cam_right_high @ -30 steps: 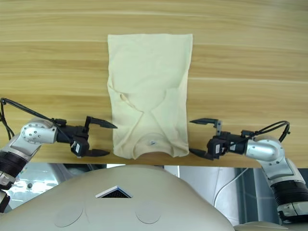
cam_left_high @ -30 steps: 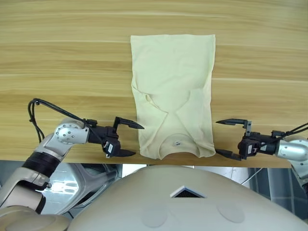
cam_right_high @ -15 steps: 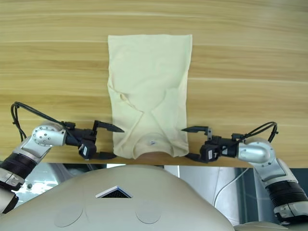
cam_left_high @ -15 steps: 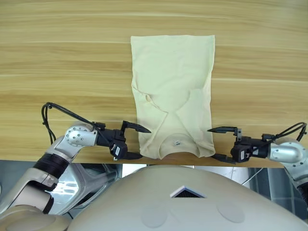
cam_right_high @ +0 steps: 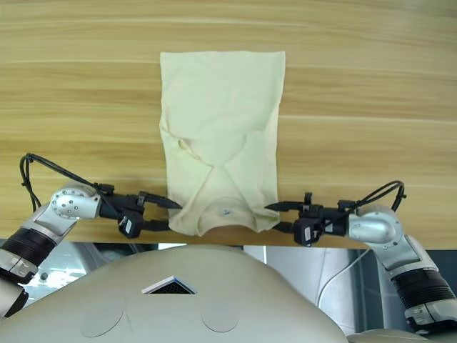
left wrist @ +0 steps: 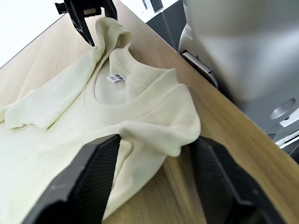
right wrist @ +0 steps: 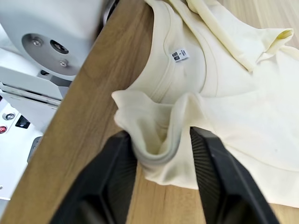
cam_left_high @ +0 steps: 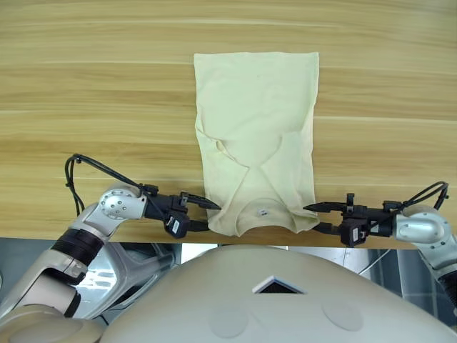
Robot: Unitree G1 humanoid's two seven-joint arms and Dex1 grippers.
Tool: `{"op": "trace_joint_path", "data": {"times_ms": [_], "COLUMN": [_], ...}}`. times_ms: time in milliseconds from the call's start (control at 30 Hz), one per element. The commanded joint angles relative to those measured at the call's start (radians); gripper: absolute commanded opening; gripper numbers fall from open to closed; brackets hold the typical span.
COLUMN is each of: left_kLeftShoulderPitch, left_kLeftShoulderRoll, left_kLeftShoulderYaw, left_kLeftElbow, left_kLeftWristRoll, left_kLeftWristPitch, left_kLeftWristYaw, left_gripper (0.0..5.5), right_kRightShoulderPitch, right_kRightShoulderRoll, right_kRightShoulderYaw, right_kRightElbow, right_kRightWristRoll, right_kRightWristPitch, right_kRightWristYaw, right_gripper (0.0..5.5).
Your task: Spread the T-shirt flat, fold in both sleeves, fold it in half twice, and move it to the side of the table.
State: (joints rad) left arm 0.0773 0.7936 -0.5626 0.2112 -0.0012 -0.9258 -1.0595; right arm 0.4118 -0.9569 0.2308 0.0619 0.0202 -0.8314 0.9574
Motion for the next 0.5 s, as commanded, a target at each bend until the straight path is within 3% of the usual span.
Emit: {"op": "trace_joint_path", "data": {"times_ms": [33, 267, 500], "left_kLeftShoulderPitch": [-0.01, -0.014, -0.023], "left_kLeftShoulderRoll": [0.001, -0.002, -0.006], "left_kLeftShoulderYaw": [-0.001, -0.001, 0.008], "left_kLeftElbow": [0.008, 0.013, 0.01], "left_kLeftWristRoll": [0.001, -0.021, -0.052], "left_kLeftWristPitch": [-0.002, -0.003, 0.001], "left_kLeftWristYaw": [-0.002, -0.007, -0.007], "left_gripper": [2.03, 0.87, 0.76], "right_kRightShoulderPitch": [-0.019, -0.035, -0.046], "right_kRightShoulderRoll": [0.005, 0.011, 0.013], "right_kRightShoulderYaw": [0.001, 0.003, 0.006], "right_kRightElbow": [-0.001, 0.011, 0.022], "right_kRightWristRoll": [0.008, 0.009, 0.012], "right_kRightWristPitch": [0.004, 0.009, 0.004], "right_kRightWristYaw": [-0.008, -0.01, -0.007], "right_gripper": [1.24, 0.02, 0.0]}}
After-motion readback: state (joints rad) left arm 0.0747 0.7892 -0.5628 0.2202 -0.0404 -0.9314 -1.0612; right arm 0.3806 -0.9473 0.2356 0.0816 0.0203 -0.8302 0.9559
